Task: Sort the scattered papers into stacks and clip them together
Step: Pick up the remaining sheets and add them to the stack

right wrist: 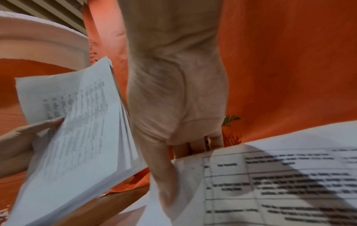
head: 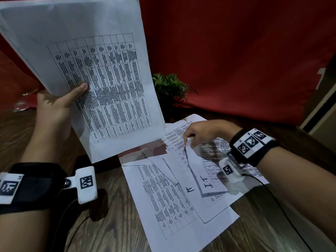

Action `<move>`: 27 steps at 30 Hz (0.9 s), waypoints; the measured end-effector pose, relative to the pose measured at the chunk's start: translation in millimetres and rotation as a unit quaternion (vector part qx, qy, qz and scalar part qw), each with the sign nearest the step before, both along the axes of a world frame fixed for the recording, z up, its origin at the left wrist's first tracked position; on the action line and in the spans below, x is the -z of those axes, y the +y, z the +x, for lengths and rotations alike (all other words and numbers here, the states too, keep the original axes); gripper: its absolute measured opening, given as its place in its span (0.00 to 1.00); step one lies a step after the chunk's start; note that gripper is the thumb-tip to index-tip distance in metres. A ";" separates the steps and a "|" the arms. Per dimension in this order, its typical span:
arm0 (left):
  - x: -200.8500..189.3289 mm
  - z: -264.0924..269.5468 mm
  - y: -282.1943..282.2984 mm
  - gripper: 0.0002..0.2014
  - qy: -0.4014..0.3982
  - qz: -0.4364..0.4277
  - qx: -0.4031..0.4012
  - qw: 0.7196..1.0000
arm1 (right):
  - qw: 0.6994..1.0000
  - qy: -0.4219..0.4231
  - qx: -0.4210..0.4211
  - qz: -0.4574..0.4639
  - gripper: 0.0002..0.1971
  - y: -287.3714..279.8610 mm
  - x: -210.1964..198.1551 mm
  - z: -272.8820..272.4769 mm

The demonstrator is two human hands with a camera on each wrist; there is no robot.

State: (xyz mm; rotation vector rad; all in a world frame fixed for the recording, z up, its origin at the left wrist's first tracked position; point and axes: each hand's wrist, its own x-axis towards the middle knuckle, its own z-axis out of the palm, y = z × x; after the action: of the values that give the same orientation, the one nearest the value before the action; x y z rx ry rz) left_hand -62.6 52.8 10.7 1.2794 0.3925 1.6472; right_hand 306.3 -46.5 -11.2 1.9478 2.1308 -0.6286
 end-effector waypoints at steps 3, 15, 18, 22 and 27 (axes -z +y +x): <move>-2.9 -1.5 -1.4 0.11 0.027 -0.017 0.005 0.999 | 0.997 0.072 -0.008 -0.003 0.09 -9.9 3.6 -8.9; -1.0 11.4 -11.6 0.19 0.058 -0.010 -0.036 0.998 | 0.997 0.068 0.002 -0.030 0.18 -9.3 18.3 -42.2; 0.9 12.1 -9.4 0.20 0.065 -0.029 -0.028 0.997 | 0.996 0.053 0.008 -0.078 0.28 -7.4 17.6 -40.1; 5.4 9.8 -4.8 0.19 0.082 -0.035 -0.030 0.996 | 0.998 0.007 -0.004 -0.061 0.24 -7.6 24.4 -38.4; 10.9 11.8 -0.5 0.10 0.091 -0.063 -0.049 0.993 | 0.996 0.078 -0.047 0.009 0.07 -15.0 -6.9 -25.2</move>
State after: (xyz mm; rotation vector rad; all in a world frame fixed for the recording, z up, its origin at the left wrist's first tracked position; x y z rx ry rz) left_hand -50.8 52.3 -0.2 1.3363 0.6699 1.5642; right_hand 281.0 -61.5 -4.3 1.8505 2.3111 -0.7696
